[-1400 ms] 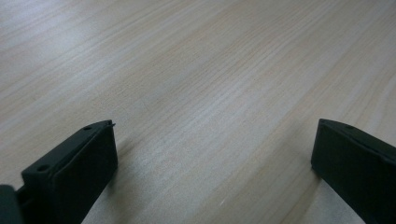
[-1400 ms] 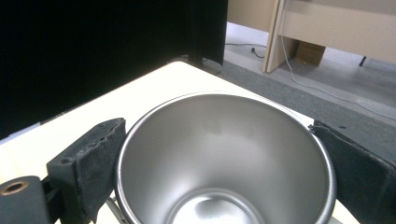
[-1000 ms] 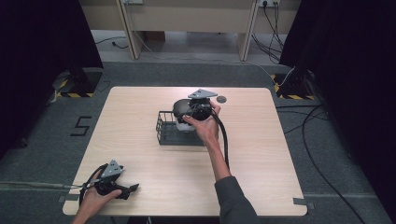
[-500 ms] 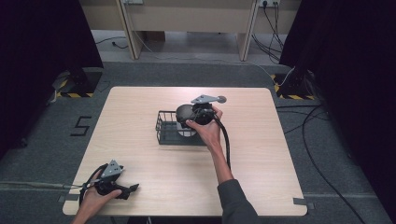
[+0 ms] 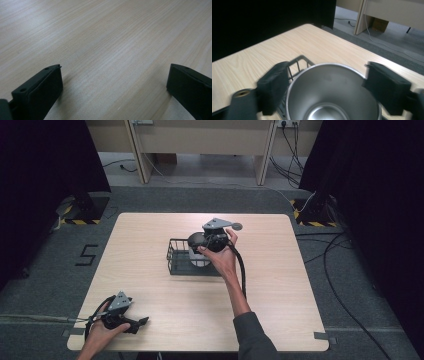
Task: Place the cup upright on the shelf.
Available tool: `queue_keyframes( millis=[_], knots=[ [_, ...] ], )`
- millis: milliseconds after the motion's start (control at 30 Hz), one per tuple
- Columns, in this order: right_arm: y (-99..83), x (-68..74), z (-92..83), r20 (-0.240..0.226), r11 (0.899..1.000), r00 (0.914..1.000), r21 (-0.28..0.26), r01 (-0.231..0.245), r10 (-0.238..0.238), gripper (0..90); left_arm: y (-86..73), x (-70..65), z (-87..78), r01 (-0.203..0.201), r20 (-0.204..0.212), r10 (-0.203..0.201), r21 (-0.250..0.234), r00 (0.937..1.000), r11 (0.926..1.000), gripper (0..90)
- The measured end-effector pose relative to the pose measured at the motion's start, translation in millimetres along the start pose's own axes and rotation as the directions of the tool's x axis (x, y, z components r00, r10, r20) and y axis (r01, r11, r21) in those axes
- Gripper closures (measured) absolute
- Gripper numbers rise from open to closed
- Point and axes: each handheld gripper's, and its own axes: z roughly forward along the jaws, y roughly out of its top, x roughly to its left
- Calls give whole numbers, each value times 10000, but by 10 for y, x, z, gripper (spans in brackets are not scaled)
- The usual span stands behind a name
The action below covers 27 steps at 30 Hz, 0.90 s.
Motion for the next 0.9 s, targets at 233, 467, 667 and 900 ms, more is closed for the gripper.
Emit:
queue_keyframes(
  millis=[233,467,667,900],
  knots=[
    [19,14,-94,50,9999,10000,-112,-25,26,135,0,1,0,-1,16,1,1,10000,10000,0],
    [-19,62,-277,-114,9993,9999,-369,-42,38,155,0,1,0,1,16,-1,0,10000,10000,0],
    [-53,98,-405,-214,9986,9998,-537,14,-26,156,0,1,-1,-17,5,16,22,10000,10000,0],
    [-109,142,-574,-358,9974,9993,-720,35,-61,159,0,2,-1,-17,15,17,16,10000,10000,0]
  ],
)
